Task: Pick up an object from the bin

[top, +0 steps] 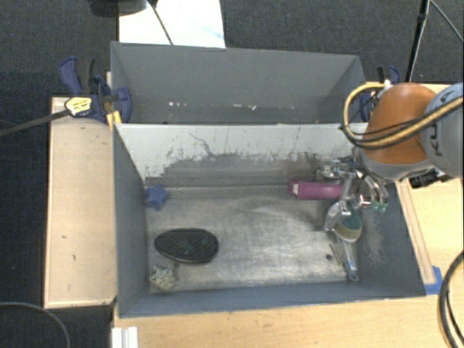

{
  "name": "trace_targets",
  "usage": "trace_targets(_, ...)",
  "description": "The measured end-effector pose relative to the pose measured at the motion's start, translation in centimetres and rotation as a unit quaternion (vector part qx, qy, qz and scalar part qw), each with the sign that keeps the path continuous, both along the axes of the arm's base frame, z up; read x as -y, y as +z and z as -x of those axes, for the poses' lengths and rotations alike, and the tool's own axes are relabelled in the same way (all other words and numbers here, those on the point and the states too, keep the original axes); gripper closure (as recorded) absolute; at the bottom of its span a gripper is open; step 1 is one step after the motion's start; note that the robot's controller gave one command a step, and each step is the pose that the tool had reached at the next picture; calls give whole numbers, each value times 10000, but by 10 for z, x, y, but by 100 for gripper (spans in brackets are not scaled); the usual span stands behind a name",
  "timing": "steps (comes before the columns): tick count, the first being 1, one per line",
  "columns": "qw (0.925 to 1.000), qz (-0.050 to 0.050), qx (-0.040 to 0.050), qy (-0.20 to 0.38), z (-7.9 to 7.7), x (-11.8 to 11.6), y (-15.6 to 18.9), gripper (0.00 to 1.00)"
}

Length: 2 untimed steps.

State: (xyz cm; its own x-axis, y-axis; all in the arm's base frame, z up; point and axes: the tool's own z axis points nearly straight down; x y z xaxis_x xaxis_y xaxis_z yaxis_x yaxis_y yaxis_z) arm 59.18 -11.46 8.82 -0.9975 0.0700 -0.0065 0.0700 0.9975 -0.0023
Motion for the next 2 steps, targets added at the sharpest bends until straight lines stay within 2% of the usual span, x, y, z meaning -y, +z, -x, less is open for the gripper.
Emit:
trace_targets(1, 10000, -12, 13, 26, -1, -4, 1, 100)
trace_targets(2, 10000, -1, 19, 52, 7, 18, 141, 100)
